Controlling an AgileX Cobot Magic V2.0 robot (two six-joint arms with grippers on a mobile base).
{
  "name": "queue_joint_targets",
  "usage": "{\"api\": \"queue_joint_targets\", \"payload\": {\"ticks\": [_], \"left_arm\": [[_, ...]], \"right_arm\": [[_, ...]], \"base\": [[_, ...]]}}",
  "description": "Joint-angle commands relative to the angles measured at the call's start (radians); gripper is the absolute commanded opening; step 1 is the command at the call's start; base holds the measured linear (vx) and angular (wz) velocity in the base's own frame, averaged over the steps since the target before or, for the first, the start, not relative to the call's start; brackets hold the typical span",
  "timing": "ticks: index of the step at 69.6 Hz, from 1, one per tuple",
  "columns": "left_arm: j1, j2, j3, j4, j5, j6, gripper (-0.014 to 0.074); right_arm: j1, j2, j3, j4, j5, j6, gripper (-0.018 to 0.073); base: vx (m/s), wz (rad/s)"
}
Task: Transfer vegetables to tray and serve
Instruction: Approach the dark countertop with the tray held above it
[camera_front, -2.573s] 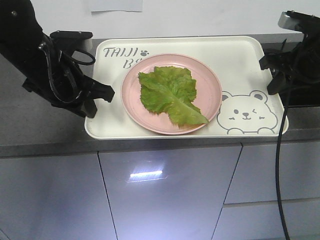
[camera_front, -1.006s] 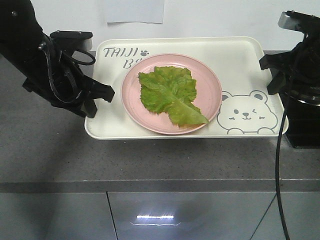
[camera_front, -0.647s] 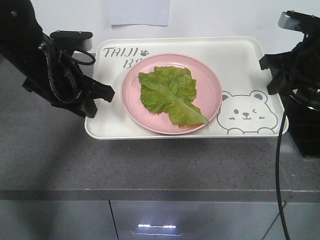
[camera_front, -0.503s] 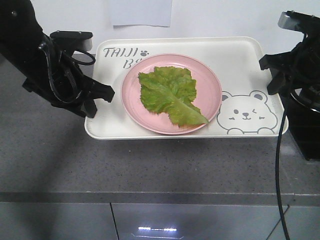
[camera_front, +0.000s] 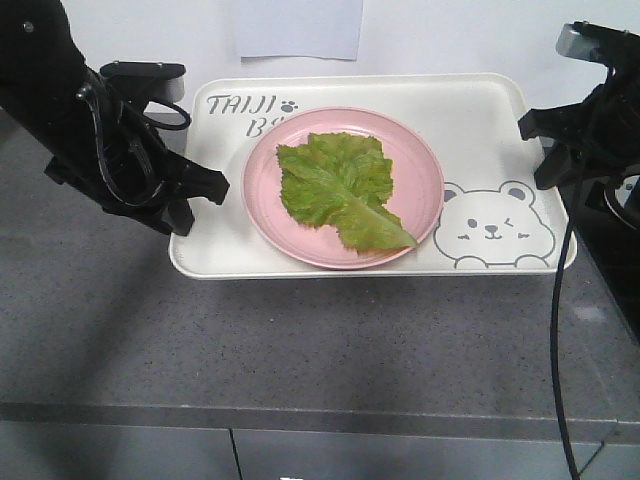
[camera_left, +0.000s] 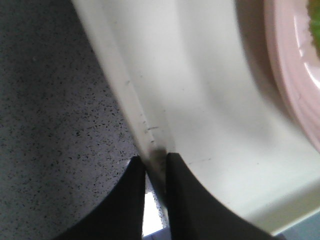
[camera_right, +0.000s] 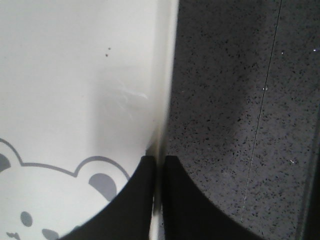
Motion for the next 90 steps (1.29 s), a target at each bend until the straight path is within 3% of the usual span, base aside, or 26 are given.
{"api": "queue_joint_targets", "payload": {"ticks": [1,90], "left_arm": [[-0.020,-0.053,-0.030,-0.071,-0.018,0.028,-0.0006],[-0.020,-0.053,-0.030,-0.071,-0.018,0.028,-0.0006]], "right_arm": [[0.005,-0.057,-0.027,0.074,0.019,-0.014,-0.0006],[0.005,-0.057,-0.027,0.074,0.019,-0.014,-0.0006]], "base": [[0.06,0.05],[0.04,0.02]]}}
